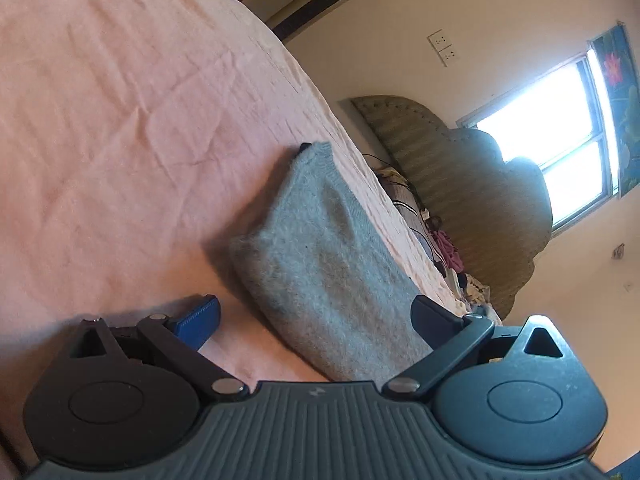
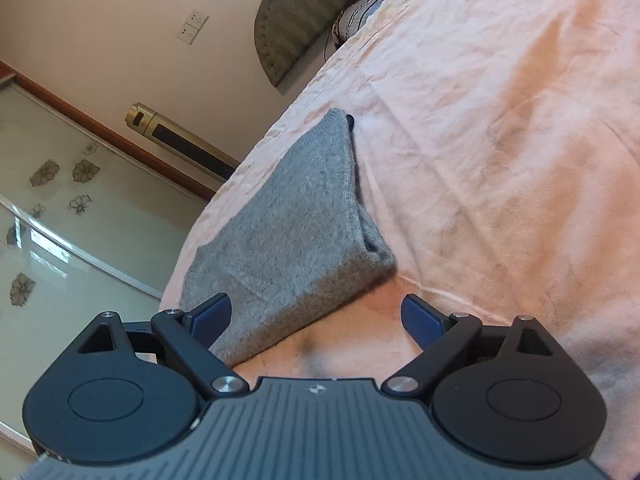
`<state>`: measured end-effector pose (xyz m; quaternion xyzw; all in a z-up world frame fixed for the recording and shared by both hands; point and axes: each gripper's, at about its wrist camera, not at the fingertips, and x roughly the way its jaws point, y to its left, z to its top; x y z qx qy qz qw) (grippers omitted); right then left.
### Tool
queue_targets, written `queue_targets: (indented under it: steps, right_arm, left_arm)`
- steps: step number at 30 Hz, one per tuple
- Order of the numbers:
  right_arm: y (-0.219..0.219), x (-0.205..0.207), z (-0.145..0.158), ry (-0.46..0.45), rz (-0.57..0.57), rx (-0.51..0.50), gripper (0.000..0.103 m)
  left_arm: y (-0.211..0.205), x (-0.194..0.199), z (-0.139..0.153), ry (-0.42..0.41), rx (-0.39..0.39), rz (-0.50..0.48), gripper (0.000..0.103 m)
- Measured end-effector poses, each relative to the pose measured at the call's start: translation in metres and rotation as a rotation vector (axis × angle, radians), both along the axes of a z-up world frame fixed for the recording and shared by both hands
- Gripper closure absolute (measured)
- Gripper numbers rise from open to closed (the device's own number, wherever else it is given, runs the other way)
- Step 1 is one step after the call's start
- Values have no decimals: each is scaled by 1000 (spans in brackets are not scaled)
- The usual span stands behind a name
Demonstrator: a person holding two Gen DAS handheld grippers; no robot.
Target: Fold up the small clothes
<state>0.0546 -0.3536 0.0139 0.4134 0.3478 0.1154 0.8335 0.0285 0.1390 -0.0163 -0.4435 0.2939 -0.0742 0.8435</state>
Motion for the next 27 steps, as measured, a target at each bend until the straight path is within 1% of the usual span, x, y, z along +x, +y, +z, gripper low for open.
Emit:
queue_targets:
  steps: [2,3,4,5,6,7,8,9,10,12,14,16,18,21,22,24,26,27]
  right_arm:
    - [5,21,-4,-5,-11,47,11]
    - [8,31,-5,-3,-41,51,13]
    - [11,40,-5,0,-65,48,17]
    - [13,47,-6,7,-74,52,21]
    - [15,54,-8,18,-79,67,24]
    - [17,59,-9,30,-75,73,36]
    - [18,63,-12,46,-62,71,57]
    - [19,66,-17,77,-50,74,69]
    - [20,68,-22,103,-45,72,90]
    - [20,67,-25,94,-34,64,90]
    - [16,65,-20,78,-32,89,91]
    - [13,61,-7,45,-16,90,91]
    - [14,54,7,20,21,66,91]
    - [13,30,22,-4,76,65,91]
    - [11,18,23,-4,89,70,91]
    - [5,-6,19,17,112,95,91]
    - [4,-32,11,63,146,98,90]
    - [5,-42,8,78,159,80,89]
  left_arm:
    - [-7,13,0,-16,12,4,1]
    - [-12,23,1,-14,43,17,2]
    - [-16,31,2,-6,69,27,7]
    - [-18,38,1,8,86,34,17]
    - [-19,45,-2,39,85,26,57]
    - [-20,53,-9,104,79,16,89]
    - [-18,57,-14,137,71,26,95]
    - [-17,58,-14,136,58,28,95]
    - [-17,59,-12,139,77,27,96]
    - [-22,58,-5,136,131,23,98]
    - [-25,53,5,106,160,15,98]
    - [-24,44,19,59,150,-5,99]
    - [-22,32,34,14,157,-36,99]
    - [-14,3,48,-16,136,-76,99]
    - [-10,-9,51,-14,135,-87,99]
    - [-3,-36,46,11,133,-101,99]
    - [0,-58,36,57,194,-121,99]
    - [2,-67,28,81,198,-156,98]
